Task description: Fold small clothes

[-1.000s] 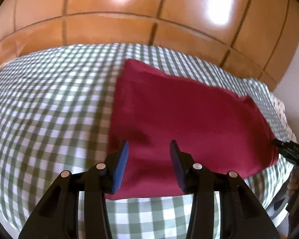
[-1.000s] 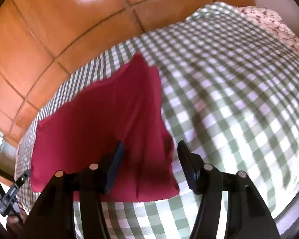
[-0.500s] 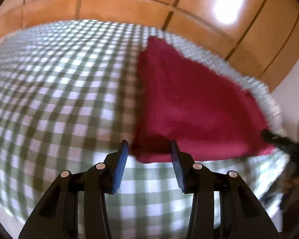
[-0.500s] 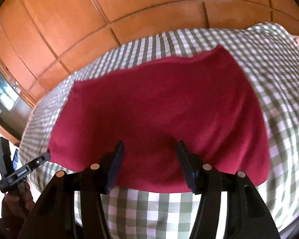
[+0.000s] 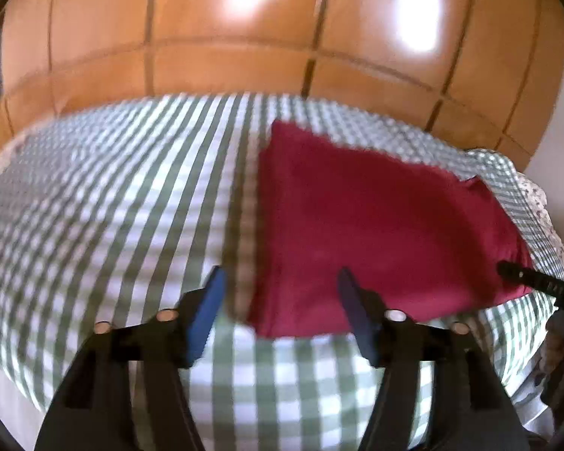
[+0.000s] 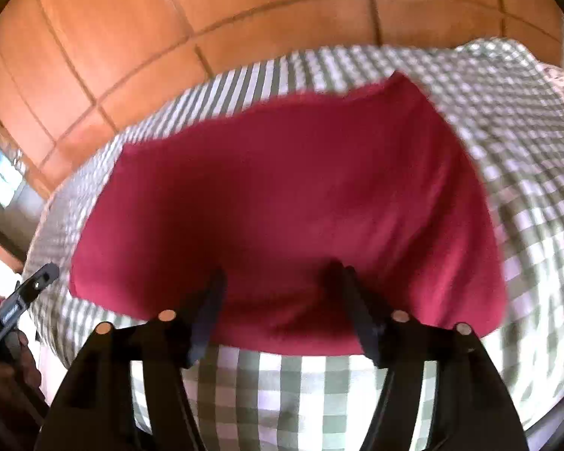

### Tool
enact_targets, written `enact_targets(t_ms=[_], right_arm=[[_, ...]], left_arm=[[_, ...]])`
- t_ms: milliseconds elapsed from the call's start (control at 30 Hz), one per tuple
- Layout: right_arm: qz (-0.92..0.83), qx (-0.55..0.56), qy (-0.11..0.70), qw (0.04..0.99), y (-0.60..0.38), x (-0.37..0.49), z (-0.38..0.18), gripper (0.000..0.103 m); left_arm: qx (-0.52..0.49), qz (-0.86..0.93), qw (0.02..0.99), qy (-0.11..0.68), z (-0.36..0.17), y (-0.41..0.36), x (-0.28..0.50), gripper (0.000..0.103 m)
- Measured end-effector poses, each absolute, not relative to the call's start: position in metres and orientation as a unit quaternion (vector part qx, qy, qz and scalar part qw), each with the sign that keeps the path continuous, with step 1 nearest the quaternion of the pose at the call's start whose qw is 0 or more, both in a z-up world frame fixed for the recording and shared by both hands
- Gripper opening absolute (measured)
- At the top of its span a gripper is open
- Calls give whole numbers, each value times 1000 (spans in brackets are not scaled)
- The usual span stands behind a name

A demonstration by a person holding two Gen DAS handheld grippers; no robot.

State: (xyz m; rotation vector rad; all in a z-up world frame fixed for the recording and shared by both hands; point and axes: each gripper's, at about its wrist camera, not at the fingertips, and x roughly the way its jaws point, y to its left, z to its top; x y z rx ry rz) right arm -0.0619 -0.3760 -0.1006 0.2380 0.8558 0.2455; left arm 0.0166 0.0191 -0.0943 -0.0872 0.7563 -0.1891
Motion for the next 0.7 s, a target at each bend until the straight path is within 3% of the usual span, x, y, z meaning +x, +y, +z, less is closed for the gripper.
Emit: enact_targets(t_ms=[233,400,567,633,700], right_arm=[[11,186,368,911,-448,-44,-79,75],[12,235,421,876,-483,-22,-109,74],[63,254,438,860,-472,-26,-125,64],[63,244,440,862,-468,-26,-125,47],[70,244,441,861,-465,-24,-121,40]], left_arm=[[-72,-161,900,399,-102,-12,44,62],[-46,-160,889,427,-114,-30,65,62],[-15,-148,889,433,-120,-39,73,62],[-7,-146,890,432,-121,-43,72,62],[-7,-146,891,430,-120,-42,72,62]])
